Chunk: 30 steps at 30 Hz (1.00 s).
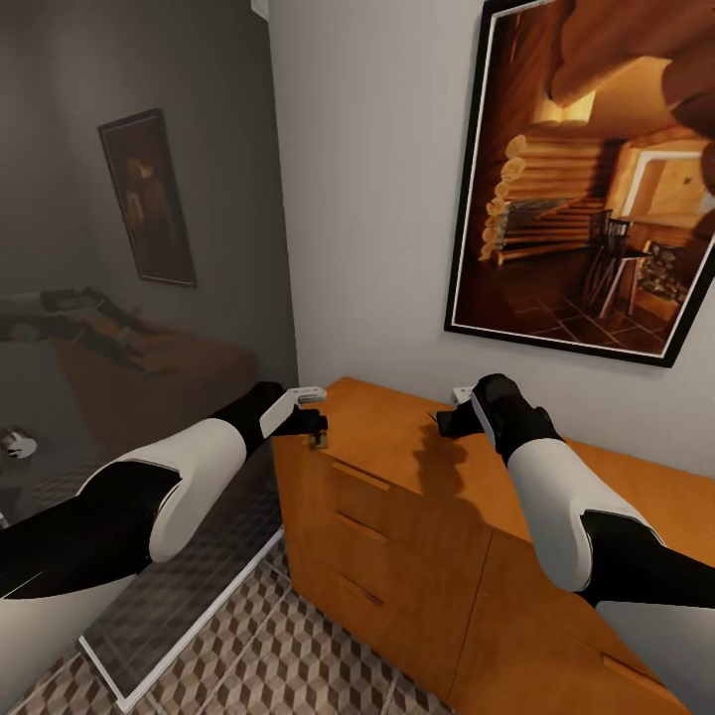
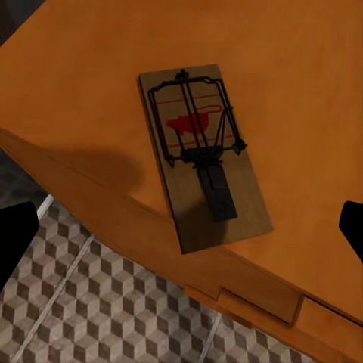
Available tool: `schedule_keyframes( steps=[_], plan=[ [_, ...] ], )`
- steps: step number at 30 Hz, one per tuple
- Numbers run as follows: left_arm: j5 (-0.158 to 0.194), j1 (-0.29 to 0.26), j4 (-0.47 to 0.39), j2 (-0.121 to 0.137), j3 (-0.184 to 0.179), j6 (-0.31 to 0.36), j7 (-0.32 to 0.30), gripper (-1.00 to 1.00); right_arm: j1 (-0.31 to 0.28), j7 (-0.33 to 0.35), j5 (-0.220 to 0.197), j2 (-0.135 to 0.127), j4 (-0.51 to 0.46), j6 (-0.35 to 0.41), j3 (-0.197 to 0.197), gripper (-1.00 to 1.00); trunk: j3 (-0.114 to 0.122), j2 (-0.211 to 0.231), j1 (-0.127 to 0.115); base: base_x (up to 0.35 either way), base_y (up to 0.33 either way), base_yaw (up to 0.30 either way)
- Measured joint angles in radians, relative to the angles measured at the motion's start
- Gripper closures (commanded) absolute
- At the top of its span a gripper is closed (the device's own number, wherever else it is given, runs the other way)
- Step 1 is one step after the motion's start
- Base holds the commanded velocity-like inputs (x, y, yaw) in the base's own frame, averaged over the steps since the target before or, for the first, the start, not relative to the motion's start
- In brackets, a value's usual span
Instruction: Take the four mousetraps from the cabinet in the bathroom and place them on the bathroom floor. Make sure all four end up on the same floor surface, and ensure that at least two of them are either under or directly next to the same bathroom sink.
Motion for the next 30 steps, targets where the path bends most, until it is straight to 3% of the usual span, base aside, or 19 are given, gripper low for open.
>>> schedule_keyframes(
  steps=[18, 30],
  plan=[
    [0.004, 0.0, 0.003, 0.002, 0.0, 0.0, 0.001, -1.0, 0.0, -0.003, 0.008, -0.001, -0.001, 0.0, 0.0, 1.0, 0.0, 0.0, 0.0, 0.0, 0.0, 0.002],
    [0.003, 0.0, 0.008, 0.001, 0.0, 0.0, 0.0, -1.0, 0.0, -0.006, 0.006, 0.0, -0.001, 0.0, 0.0, 1.0, 0.0, 0.0, 0.0, 0.0, 0.0, 0.096]
  ],
)
